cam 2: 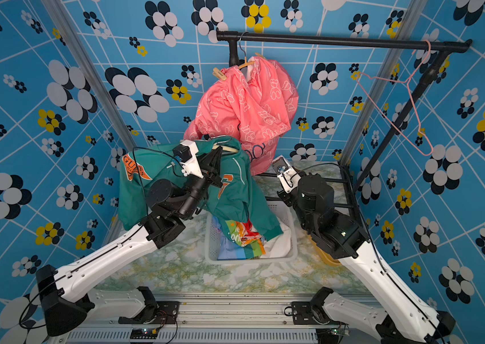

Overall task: Remove the clothespins securing jackets to the hanger
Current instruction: Remove the clothespin from the hanger, then place the clothespin in the storage box.

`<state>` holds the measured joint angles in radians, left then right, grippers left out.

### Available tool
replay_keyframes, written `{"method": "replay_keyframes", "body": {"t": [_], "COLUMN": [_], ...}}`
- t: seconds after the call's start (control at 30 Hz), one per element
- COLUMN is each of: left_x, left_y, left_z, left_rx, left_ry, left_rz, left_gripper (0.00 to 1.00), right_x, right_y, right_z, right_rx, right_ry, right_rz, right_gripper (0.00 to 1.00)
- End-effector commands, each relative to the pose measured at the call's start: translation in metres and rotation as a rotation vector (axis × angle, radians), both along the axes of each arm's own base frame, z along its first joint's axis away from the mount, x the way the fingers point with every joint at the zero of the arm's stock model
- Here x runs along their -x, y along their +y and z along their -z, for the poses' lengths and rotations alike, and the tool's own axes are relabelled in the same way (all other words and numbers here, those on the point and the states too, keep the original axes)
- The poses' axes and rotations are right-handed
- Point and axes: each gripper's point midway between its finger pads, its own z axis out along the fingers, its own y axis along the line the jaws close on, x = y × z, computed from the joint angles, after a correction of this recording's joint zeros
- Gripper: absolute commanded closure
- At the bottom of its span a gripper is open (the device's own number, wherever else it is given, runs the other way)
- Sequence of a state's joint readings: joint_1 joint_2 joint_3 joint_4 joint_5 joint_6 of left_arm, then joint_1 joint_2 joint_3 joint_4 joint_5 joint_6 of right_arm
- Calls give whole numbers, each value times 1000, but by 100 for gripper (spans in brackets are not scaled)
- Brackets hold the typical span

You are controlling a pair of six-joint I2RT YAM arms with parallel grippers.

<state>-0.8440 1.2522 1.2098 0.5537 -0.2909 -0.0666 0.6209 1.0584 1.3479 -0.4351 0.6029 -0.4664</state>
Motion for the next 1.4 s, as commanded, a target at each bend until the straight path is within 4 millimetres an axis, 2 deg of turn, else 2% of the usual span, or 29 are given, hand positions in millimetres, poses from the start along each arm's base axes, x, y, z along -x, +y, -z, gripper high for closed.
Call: {"method": "replay_keyframes", "body": {"t": [0.0, 0.13, 0.27, 0.33, 0.47, 0.6, 0.73, 0.8, 0.97, 1.07, 1.13, 1.17, 1.37], "left_x": [30, 32, 32, 31, 31, 29, 30, 31, 37, 40, 40, 39, 38], "left_y": [11, 8, 8, 6, 1, -3, -10, -12, -6, -3, -3, -4, -5], "left_z": [-40, -39, -37, -36, -34, -33, -31, -29, -31, -32, -32, -31, -31], "left_rx": [85, 77, 73, 72, 65, 67, 70, 65, 78, 83, 81, 77, 79], "left_ry": [-129, -125, -122, -122, -119, -119, -112, -101, -107, -113, -112, -109, -111], "left_rz": [95, 116, 117, 123, 137, 154, 190, 207, 211, 212, 211, 209, 209], "left_gripper": [100, 100, 100, 100, 100, 100, 100, 100, 100, 100, 100, 100, 100], "right_x": [-29, -70, -81, -78, -62, -42, -42, -47, -55, -53, -49, -48, -46], "right_y": [-37, -78, -107, -131, -157, -167, -172, -175, -183, -184, -185, -184, -182], "right_z": [15, 51, 78, 97, 142, 193, 243, 258, 275, 287, 293, 294, 273], "right_rx": [-75, -122, -250, -383, -650, -791, -832, -851, -902, -906, -899, -900, -899], "right_ry": [59, 209, 305, 364, 445, 520, 621, 647, 691, 732, 752, 753, 707], "right_rz": [142, 254, 313, 349, 404, 483, 540, 552, 607, 638, 658, 653, 620], "right_gripper": [100, 100, 100, 100, 100, 100, 100, 100, 100, 99, 89, 85, 78]}}
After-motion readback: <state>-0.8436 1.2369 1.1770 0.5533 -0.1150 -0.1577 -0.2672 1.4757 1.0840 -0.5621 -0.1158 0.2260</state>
